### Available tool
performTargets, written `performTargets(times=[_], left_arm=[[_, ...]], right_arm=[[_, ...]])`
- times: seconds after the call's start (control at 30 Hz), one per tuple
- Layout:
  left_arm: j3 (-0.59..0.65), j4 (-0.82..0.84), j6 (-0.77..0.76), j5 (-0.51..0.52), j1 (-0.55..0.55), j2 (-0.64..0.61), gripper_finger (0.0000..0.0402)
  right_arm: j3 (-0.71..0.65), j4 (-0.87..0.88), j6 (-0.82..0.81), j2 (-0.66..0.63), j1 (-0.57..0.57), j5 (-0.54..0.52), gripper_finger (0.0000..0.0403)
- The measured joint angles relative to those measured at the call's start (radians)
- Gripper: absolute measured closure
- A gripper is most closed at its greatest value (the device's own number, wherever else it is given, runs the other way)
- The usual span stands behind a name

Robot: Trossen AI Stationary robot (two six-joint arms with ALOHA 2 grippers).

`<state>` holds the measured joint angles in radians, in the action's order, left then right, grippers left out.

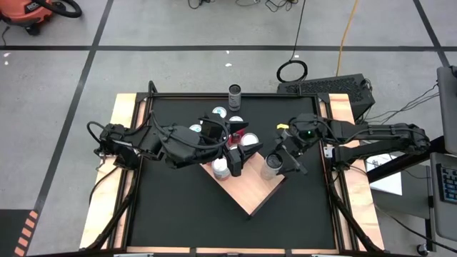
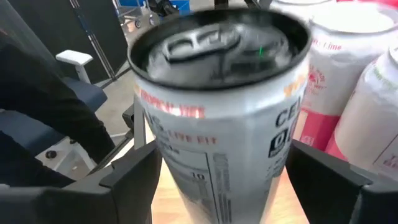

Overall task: Place canned beverage on shelf
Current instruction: Put the left white soda can on the shelf

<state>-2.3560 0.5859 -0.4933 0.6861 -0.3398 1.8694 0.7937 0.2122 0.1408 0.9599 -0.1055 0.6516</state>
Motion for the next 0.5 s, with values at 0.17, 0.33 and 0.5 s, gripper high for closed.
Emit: performTargets(times=[0.17, 0.33, 0.5], left_arm=[[0.000, 0.000, 0.000, 0.000, 0.000, 0.000, 0.0009], [0.000, 0.000, -0.002, 0.000, -0.001, 0.000, 0.0009], [0.000, 0.000, -0.002, 0.000, -0.001, 0.000, 0.0009]], right_arm=[[0.000, -0.002, -0.021, -0.001, 0.000, 0.000, 0.0087], [0.000, -0.003, -0.064, -0.004, 0.000, 0.000, 0.0086], [0.002, -0.004, -0.108, -0.021, 0.000, 0.000, 0.0086]])
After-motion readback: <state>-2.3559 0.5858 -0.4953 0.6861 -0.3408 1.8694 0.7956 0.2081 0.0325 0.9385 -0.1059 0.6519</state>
